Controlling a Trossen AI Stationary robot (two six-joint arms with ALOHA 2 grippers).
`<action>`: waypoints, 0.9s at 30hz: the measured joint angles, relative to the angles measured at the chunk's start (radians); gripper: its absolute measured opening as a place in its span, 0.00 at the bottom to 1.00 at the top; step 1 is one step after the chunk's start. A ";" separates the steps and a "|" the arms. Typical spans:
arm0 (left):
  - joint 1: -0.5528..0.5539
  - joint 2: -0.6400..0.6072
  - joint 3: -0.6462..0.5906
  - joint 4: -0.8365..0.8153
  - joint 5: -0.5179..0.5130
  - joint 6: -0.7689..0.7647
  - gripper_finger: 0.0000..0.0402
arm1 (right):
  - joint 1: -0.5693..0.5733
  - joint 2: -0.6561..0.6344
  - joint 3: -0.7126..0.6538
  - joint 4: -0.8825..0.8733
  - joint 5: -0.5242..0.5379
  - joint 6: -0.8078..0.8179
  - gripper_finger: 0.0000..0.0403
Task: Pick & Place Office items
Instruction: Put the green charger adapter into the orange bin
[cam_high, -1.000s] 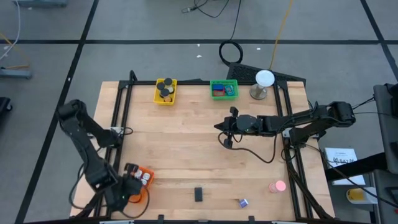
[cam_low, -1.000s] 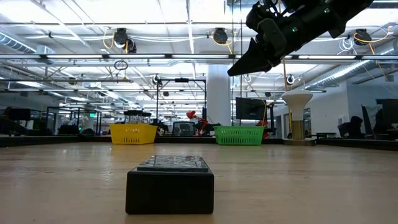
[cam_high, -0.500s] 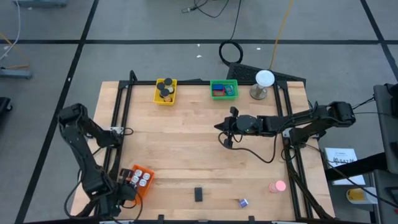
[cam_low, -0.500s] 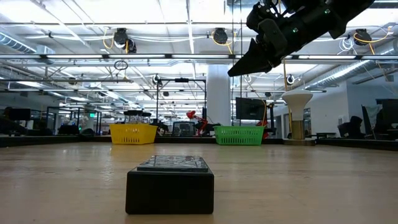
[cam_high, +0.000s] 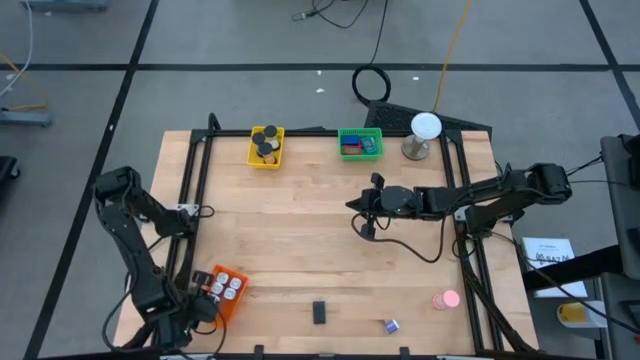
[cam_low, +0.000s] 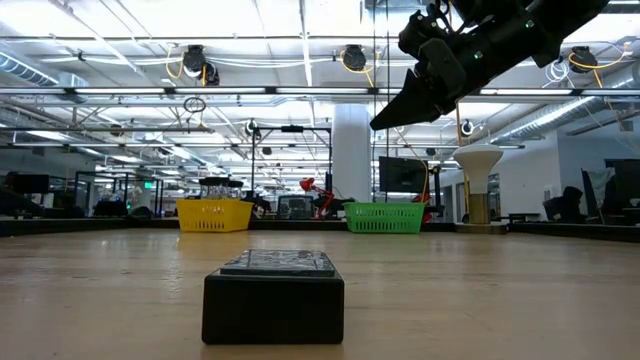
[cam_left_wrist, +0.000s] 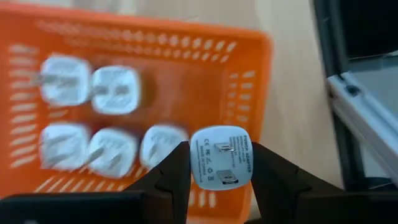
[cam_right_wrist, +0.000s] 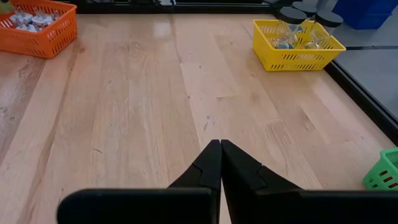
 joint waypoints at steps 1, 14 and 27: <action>0.001 0.000 -0.007 0.015 0.000 0.007 0.33 | 0.000 0.000 0.000 0.000 0.000 0.000 0.00; 0.003 0.000 -0.048 0.044 0.028 0.023 0.33 | 0.000 0.000 0.000 0.000 0.000 0.000 0.00; 0.038 0.000 -0.047 0.017 0.028 -0.026 0.59 | 0.000 0.000 0.000 0.000 0.000 0.000 0.00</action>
